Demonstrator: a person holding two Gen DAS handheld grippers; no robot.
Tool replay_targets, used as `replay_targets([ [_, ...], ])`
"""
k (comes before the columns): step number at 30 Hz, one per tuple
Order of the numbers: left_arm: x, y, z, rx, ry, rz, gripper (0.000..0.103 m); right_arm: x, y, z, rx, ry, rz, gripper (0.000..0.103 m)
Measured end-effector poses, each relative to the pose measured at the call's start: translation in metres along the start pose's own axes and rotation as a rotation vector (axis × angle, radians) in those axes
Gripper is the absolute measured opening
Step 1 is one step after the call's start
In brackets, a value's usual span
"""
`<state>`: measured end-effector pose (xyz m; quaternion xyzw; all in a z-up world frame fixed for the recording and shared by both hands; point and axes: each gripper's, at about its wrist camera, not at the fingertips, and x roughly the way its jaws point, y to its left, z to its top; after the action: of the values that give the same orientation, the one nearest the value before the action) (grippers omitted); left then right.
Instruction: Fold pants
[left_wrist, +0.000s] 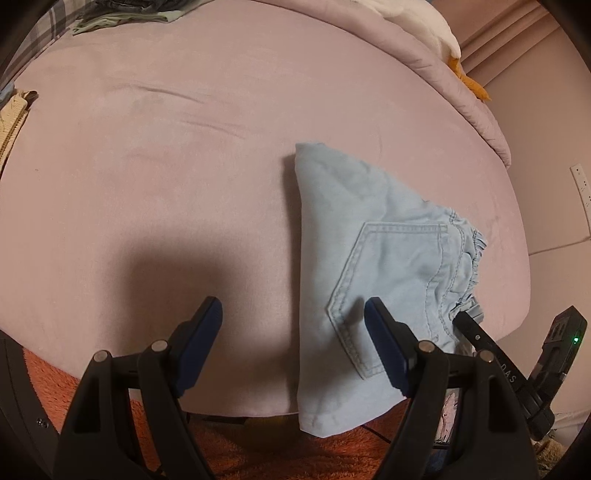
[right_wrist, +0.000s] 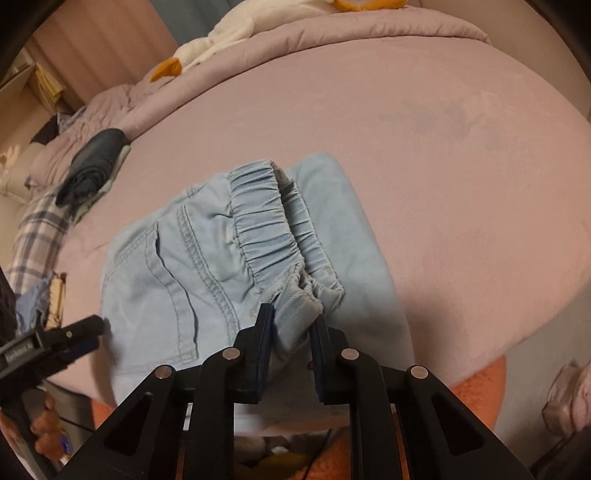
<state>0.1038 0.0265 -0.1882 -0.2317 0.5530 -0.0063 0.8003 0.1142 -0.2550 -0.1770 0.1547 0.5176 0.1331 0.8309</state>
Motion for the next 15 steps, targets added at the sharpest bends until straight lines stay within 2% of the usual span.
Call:
replay_targets([
  [1,-0.001,-0.001,0.000,0.005,-0.003,0.003,0.079,-0.003,0.000,0.003,-0.002,0.006,0.000,0.024],
  [3,-0.003,-0.003,-0.001,0.016,-0.013,0.008,0.079,-0.008,0.001,0.007,-0.002,-0.003,-0.031,0.061],
  [4,-0.004,-0.003,-0.001,0.020,-0.018,0.011,0.079,-0.013,-0.003,0.009,-0.008,-0.020,-0.040,0.067],
  [6,-0.006,-0.003,-0.001,0.023,-0.029,0.013,0.079,-0.015,-0.004,0.016,-0.030,-0.033,-0.011,0.070],
  [13,-0.010,-0.003,-0.003,0.028,-0.050,0.021,0.079,0.038,0.003,0.041,-0.073,0.108,0.117,0.070],
  [15,-0.011,-0.004,-0.003,0.034,-0.053,0.021,0.079,0.047,0.007,0.043,-0.078,0.106,0.148,0.070],
])
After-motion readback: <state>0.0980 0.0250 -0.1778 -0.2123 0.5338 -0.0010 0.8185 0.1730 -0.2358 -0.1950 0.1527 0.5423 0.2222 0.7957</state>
